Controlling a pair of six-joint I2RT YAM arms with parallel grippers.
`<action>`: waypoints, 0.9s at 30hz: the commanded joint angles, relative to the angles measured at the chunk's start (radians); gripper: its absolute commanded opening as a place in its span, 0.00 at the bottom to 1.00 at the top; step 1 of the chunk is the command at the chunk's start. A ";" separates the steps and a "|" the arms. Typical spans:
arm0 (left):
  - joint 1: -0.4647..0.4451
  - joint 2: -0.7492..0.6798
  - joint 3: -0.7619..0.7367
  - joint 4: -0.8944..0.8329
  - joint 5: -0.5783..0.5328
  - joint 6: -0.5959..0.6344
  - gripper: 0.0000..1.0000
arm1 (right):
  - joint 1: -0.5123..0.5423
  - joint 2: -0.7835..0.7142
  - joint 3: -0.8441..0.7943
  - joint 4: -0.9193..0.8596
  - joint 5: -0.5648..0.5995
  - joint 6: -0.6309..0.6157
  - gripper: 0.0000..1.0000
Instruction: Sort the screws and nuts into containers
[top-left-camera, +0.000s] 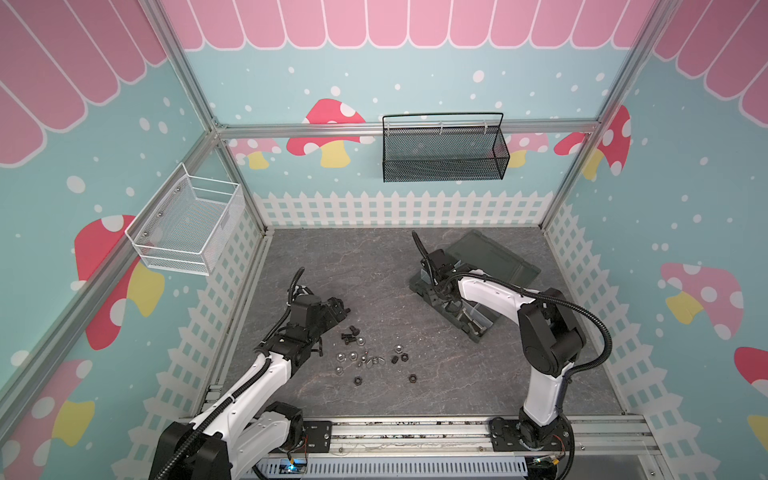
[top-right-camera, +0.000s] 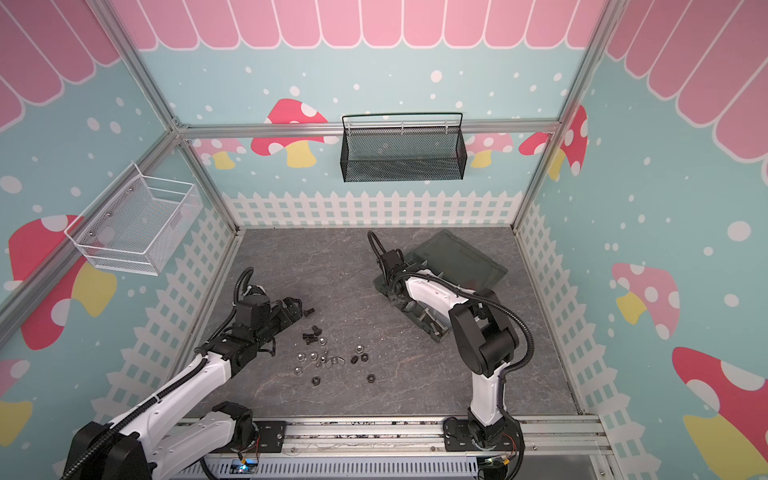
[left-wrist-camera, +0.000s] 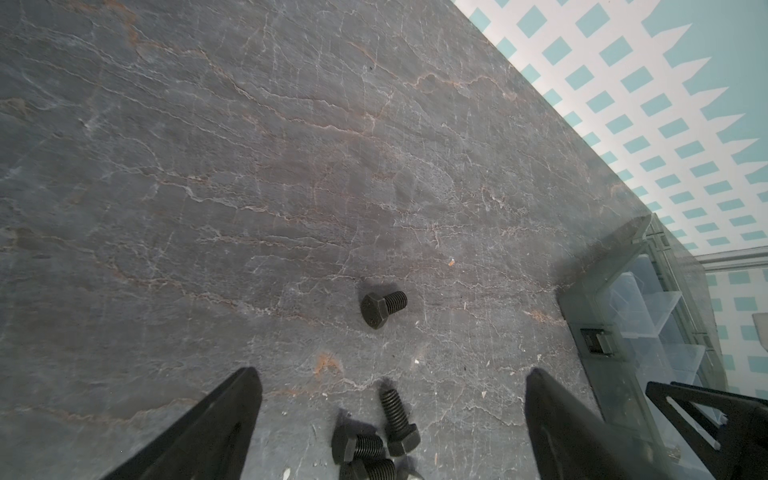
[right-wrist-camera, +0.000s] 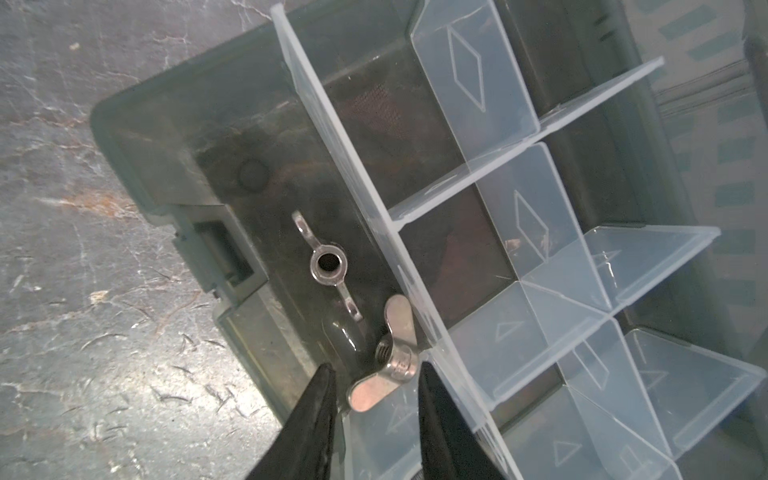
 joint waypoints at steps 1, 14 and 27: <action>0.008 -0.016 -0.007 -0.011 -0.016 -0.010 1.00 | -0.002 -0.037 -0.009 -0.022 -0.001 0.019 0.38; 0.006 -0.001 -0.008 0.000 -0.015 -0.022 1.00 | 0.122 -0.116 -0.011 -0.032 -0.046 0.085 0.45; 0.011 0.032 -0.012 -0.010 -0.034 -0.068 1.00 | 0.373 -0.057 -0.002 0.045 -0.294 0.180 0.48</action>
